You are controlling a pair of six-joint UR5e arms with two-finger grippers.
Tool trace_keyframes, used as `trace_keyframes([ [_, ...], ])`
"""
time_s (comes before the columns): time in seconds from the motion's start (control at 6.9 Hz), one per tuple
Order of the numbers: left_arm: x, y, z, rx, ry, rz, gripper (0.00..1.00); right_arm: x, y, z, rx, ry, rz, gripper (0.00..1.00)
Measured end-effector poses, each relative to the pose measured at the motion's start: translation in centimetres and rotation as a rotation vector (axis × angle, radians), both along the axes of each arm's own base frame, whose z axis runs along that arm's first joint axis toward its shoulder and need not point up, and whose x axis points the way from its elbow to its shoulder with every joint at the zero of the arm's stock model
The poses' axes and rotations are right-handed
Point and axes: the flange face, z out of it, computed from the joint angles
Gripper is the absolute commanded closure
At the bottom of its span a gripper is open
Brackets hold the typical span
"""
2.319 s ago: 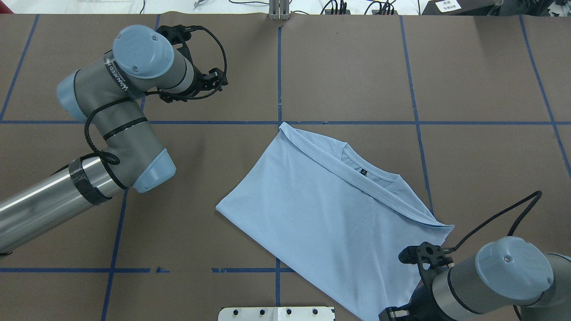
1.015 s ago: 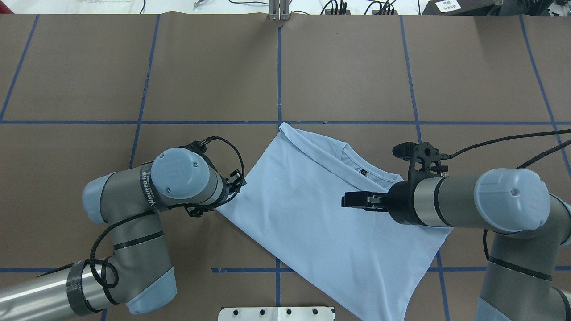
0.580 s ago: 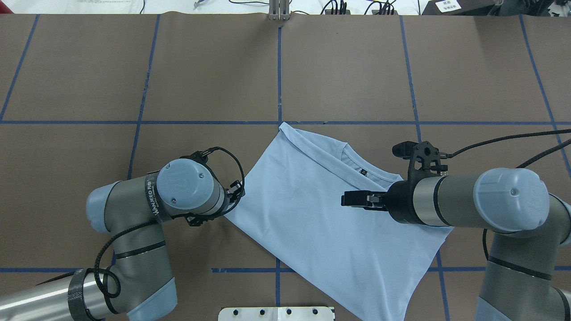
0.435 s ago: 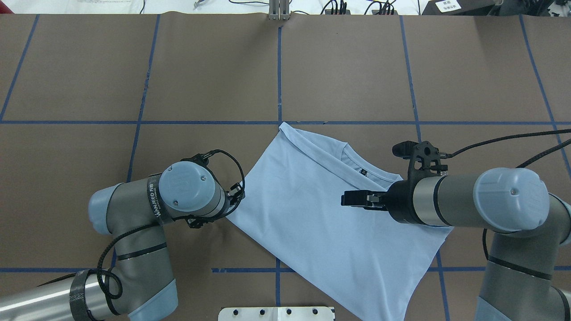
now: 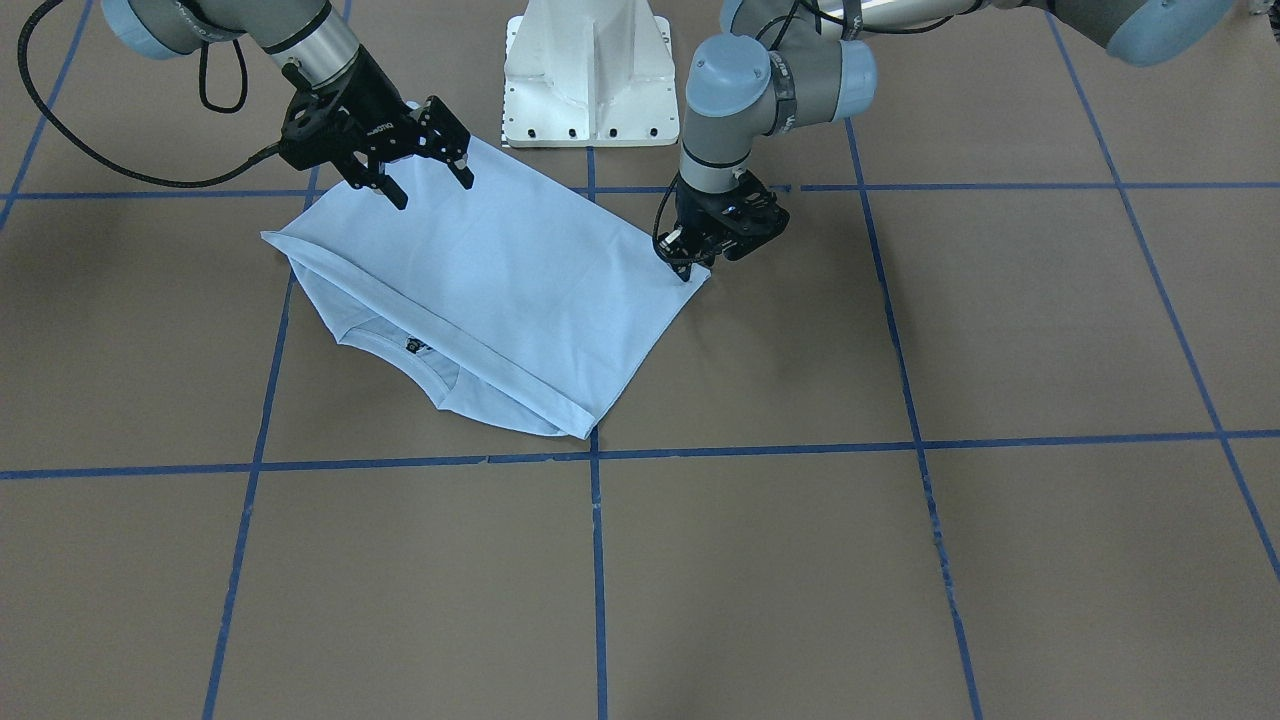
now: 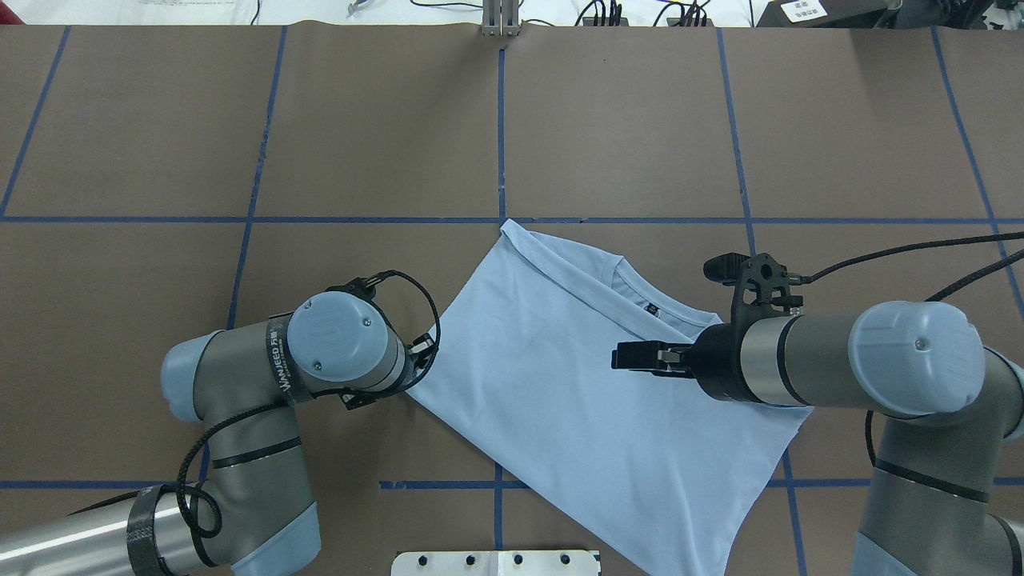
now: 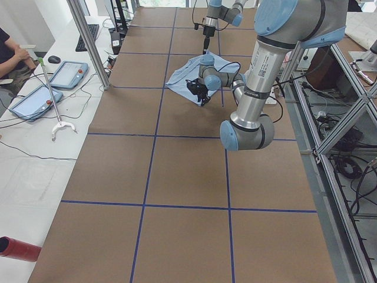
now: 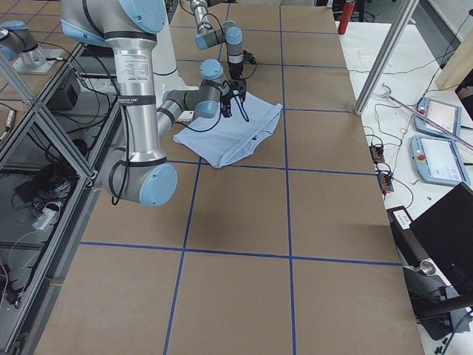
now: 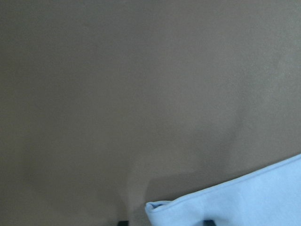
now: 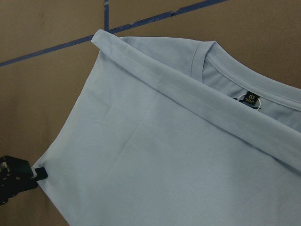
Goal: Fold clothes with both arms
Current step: 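Hold the shirt with the right gripper while the left gripper grasps the opposite corner, then rotate the shirt upright with both grippers, left gripper pulling toward the far edge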
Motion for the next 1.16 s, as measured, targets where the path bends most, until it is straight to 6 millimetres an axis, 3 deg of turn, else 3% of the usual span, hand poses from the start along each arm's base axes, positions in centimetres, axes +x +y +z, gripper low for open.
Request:
trace_keyframes([
  [0.43,-0.4,-0.3,-0.7,0.01,0.01,-0.001,1.0,0.0,0.0,0.0,-0.003,0.0,0.002,0.0],
  [0.58,-1.2,-1.5,-0.7,0.013,0.009,-0.02,1.0,0.0,-0.1,0.1,-0.004,0.002,0.002,0.0],
  [1.16,-5.3,-10.5,0.2,0.066,-0.042,-0.149,1.0,-0.3,-0.1,0.4,-0.009,0.007,0.004,0.0],
])
